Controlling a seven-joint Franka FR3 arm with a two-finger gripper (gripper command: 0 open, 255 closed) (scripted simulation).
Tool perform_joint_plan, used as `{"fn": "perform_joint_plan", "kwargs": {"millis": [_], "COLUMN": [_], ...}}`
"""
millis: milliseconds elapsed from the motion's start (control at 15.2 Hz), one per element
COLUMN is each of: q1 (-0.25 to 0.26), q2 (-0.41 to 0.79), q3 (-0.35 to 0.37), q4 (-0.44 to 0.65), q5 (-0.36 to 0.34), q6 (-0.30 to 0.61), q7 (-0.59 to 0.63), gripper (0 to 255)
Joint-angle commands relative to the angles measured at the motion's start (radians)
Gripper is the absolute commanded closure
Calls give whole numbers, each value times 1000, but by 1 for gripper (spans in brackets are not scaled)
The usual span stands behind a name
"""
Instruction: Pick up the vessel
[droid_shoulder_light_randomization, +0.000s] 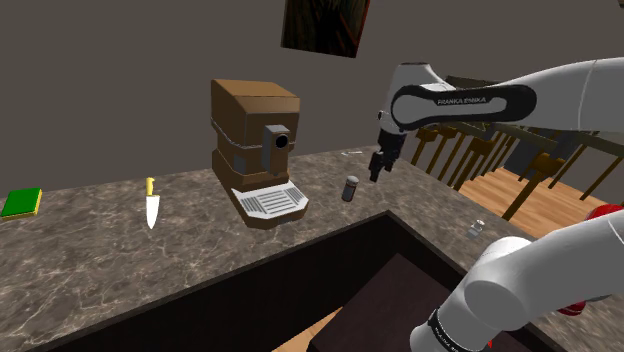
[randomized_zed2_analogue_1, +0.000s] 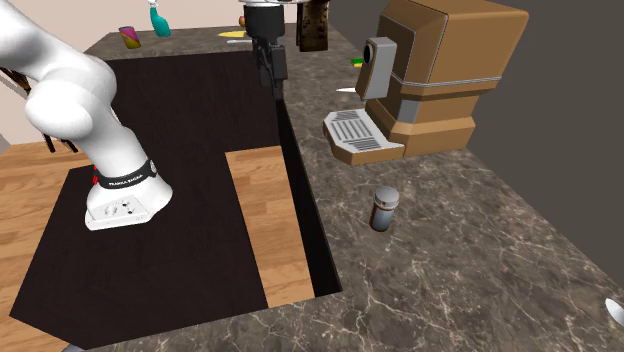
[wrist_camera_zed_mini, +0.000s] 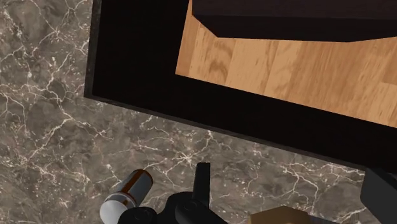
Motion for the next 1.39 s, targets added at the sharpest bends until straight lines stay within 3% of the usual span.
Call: {"fn": "perform_joint_plan", "kwargs": {"millis": [0, 330, 726, 1320], "q1": [-5, -14, -34, -132], "q2": [69, 246, 478, 842], "q3": [-31, -103, -163, -160], "q4": [23, 102, 242, 548], "q5": [3, 37, 137, 329], "q6": [54, 167, 262, 300], "q7": [-34, -133, -274, -476], "gripper": [0, 0, 0, 0]}}
